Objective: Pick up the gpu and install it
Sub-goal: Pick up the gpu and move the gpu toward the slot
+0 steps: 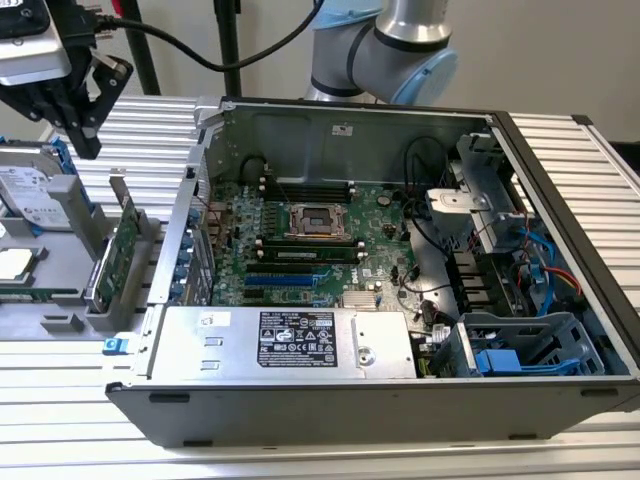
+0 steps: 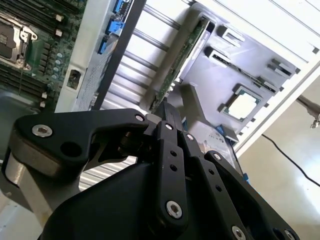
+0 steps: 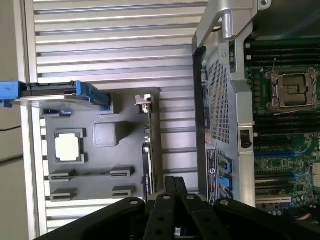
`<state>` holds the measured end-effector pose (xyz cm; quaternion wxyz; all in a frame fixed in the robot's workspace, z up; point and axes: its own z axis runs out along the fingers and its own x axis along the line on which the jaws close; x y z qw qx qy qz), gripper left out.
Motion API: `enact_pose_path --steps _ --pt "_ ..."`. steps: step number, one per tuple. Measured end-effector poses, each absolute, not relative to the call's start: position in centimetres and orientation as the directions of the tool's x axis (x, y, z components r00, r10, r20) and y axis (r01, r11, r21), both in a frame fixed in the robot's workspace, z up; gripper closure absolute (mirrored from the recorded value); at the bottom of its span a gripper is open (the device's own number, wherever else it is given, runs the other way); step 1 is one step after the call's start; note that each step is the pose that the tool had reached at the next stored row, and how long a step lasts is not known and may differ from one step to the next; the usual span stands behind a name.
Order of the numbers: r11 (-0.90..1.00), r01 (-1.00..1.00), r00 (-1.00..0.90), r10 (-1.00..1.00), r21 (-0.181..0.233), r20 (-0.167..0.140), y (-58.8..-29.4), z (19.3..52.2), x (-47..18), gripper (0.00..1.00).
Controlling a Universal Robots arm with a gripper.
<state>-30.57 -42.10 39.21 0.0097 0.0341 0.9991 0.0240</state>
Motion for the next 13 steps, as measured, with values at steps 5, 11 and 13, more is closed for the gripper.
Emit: enact_pose_path --steps 5,11,13 --pt "0.997 0.066 -0.998 0.067 0.049 -0.018 -42.34 39.2 -30.99 1.0" --pt "0.997 0.055 -0.998 0.056 0.049 -0.018 -42.6 39.2 -31.43 1.0" --pt "0.998 0.048 -0.999 0.049 0.049 -0.018 -42.66 39.2 -31.61 1.0"
